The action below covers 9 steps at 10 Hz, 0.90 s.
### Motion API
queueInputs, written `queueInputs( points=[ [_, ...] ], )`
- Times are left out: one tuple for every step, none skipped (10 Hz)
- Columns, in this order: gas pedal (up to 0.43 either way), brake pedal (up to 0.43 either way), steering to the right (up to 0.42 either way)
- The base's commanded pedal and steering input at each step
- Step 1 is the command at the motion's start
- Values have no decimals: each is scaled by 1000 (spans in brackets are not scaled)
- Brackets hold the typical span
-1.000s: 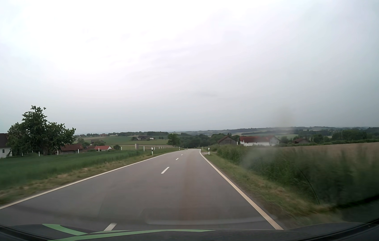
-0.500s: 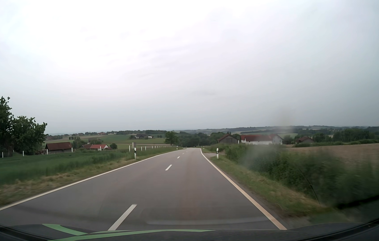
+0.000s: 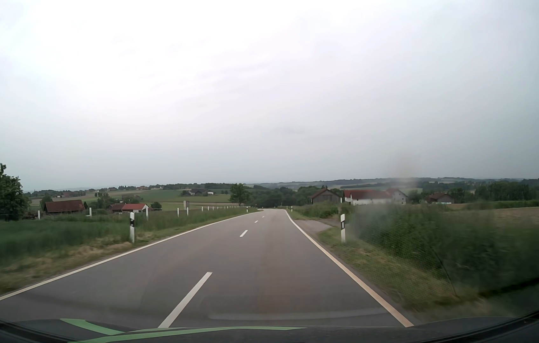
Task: Follow the waypoints while adhering to traffic rules and regulations
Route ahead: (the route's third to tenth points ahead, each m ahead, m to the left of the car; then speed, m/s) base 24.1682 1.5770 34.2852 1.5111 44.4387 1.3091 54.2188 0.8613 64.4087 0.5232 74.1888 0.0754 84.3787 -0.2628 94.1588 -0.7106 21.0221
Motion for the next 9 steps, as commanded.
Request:
queueInputs(
  points=[
    [0, 0, 6],
    [0, 0, 7],
    [0, 0, 6],
    [0, 0, 7],
    [0, 0, 7],
    [0, 0, 6],
    [0, 0, 6],
    [0, 0, 6],
    [0, 0, 6]
  ],
)
